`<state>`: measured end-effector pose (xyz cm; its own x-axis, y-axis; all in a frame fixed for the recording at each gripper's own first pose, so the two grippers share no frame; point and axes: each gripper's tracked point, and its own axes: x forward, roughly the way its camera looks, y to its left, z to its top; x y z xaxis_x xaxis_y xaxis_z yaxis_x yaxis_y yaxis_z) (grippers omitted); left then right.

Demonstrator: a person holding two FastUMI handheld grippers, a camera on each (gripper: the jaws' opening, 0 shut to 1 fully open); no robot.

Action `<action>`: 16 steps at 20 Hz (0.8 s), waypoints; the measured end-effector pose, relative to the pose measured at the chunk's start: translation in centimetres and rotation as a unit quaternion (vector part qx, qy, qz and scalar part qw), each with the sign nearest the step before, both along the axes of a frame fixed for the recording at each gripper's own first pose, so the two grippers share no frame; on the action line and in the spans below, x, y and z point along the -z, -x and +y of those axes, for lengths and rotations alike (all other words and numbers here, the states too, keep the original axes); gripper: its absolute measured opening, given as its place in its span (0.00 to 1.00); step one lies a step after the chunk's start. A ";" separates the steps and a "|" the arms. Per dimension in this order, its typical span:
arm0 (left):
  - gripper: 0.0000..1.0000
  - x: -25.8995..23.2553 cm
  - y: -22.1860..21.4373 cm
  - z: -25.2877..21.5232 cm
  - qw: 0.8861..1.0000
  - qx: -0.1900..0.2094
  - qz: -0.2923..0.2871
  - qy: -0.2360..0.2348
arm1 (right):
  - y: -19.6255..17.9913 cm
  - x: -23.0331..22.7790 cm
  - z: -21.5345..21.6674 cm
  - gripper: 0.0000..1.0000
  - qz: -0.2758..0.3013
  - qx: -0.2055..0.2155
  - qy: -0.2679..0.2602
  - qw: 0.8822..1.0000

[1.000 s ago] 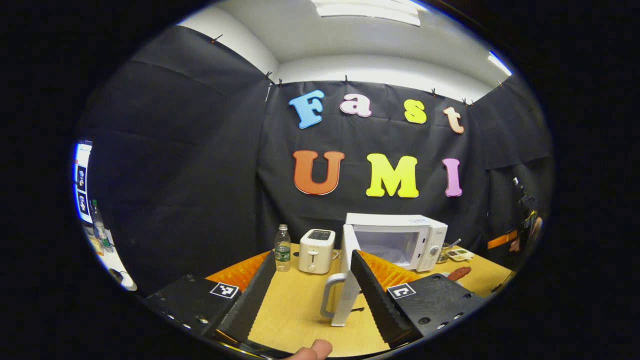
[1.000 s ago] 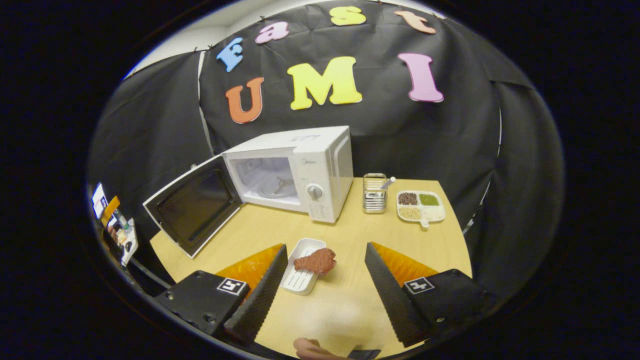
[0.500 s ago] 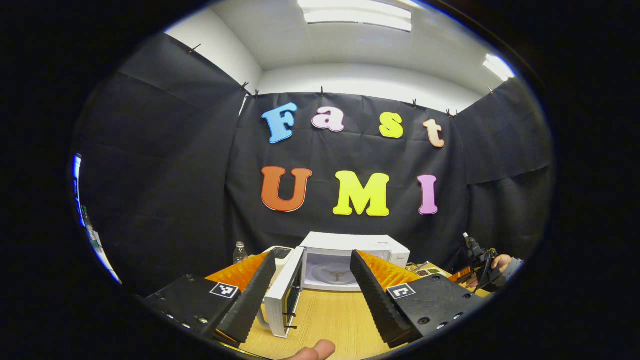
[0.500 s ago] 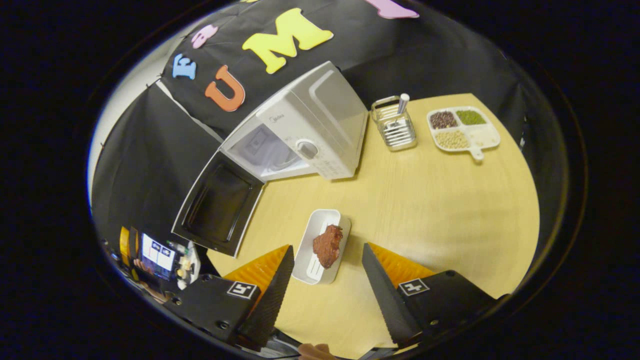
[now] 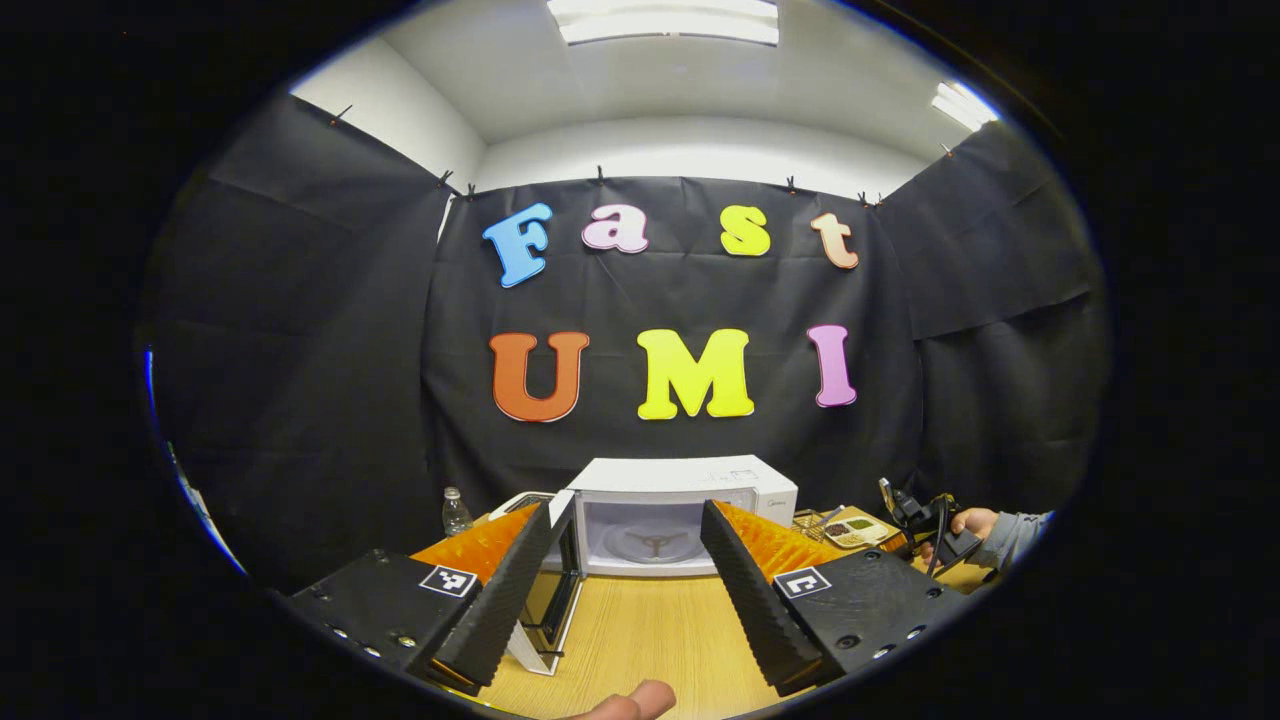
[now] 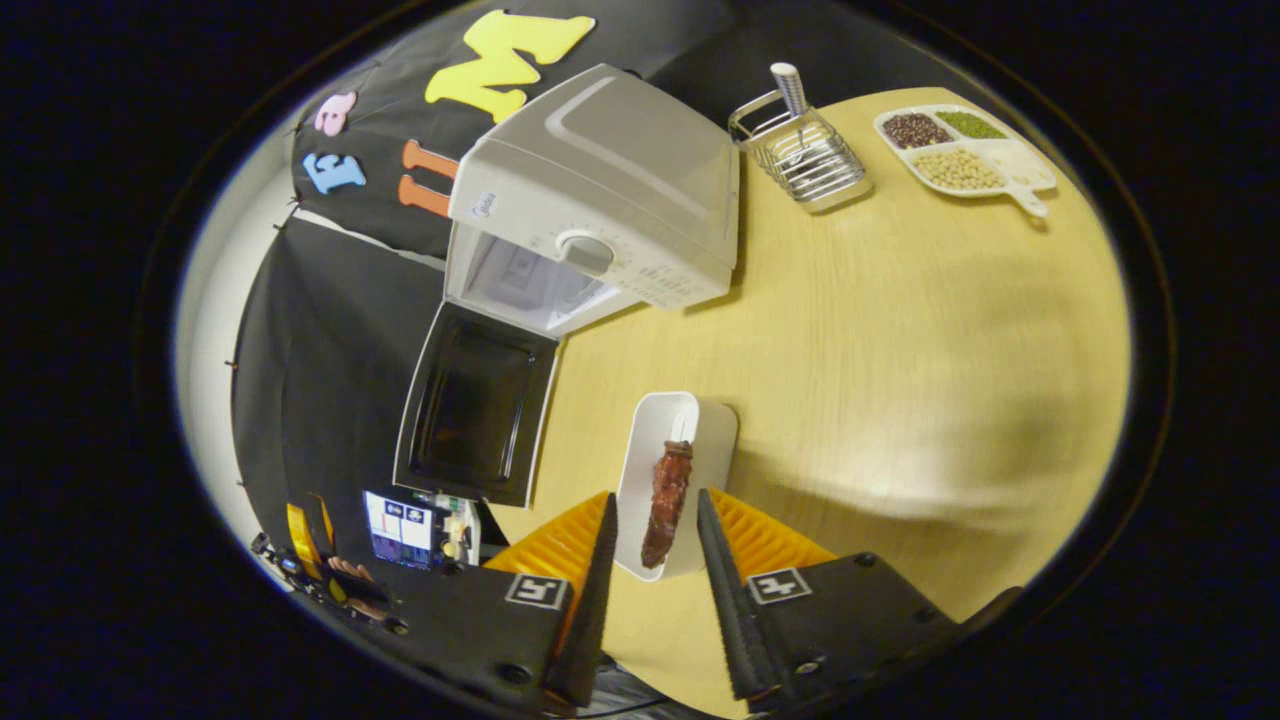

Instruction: Open the microwave oven with the left hand, put the food in, and close the microwave oven.

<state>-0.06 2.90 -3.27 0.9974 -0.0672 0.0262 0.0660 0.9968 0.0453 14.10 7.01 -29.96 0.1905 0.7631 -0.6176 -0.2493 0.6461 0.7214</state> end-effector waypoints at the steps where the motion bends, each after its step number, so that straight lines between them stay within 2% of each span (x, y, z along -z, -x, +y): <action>1: 0.92 0.3 0.1 -0.1 1.000 0.000 0.003 -0.003 | -0.3 0.1 -0.4 0.14 0.008 0.017 -0.002 1.000; 3: 0.92 0.5 0.2 -0.1 1.000 0.003 0.004 -0.005 | 0.4 0.0 -0.5 0.05 -0.008 0.009 0.010 1.000; 4: 0.92 0.5 0.3 -0.1 1.000 0.005 0.002 -0.004 | 0.8 -0.4 -0.5 0.11 -0.022 0.006 0.020 1.000; 6: 0.92 0.4 0.6 -0.1 1.000 0.013 -0.002 0.002 | 1.8 -1.7 -0.6 0.10 -0.057 0.004 0.038 0.998; 7: 0.92 0.5 0.8 -0.1 1.000 0.016 -0.003 0.006 | 2.1 -2.5 -0.6 0.01 -0.081 0.002 0.051 0.995; 8: 0.92 0.4 0.9 0.2 1.000 0.018 -0.004 0.009 | 2.4 -3.4 -0.7 0.01 -0.111 0.001 0.065 0.992; 9: 0.92 0.4 1.0 0.5 1.000 0.018 -0.005 0.012 | 2.8 -4.3 -0.7 0.10 -0.141 0.000 0.083 0.987; 11: 0.92 0.4 1.3 0.9 1.000 0.015 -0.011 0.013 | 3.3 -5.8 -0.5 0.10 -0.207 -0.003 0.127 0.970; 12: 0.92 0.5 1.4 1.0 1.000 0.015 -0.013 0.013 | 3.6 -6.3 -0.4 0.01 -0.242 -0.009 0.152 0.958; 13: 0.92 0.7 1.4 1.2 1.000 0.014 -0.012 0.013 | 4.1 -6.8 0.0 0.00 -0.276 -0.016 0.178 0.944; 14: 0.92 0.9 1.5 1.3 1.000 0.014 -0.012 0.014 | 4.3 -7.2 0.5 0.10 -0.306 -0.021 0.200 0.931; 16: 0.92 1.2 1.5 1.4 1.000 0.017 -0.008 0.014 | 5.2 -7.9 2.4 0.10 -0.355 -0.033 0.223 0.907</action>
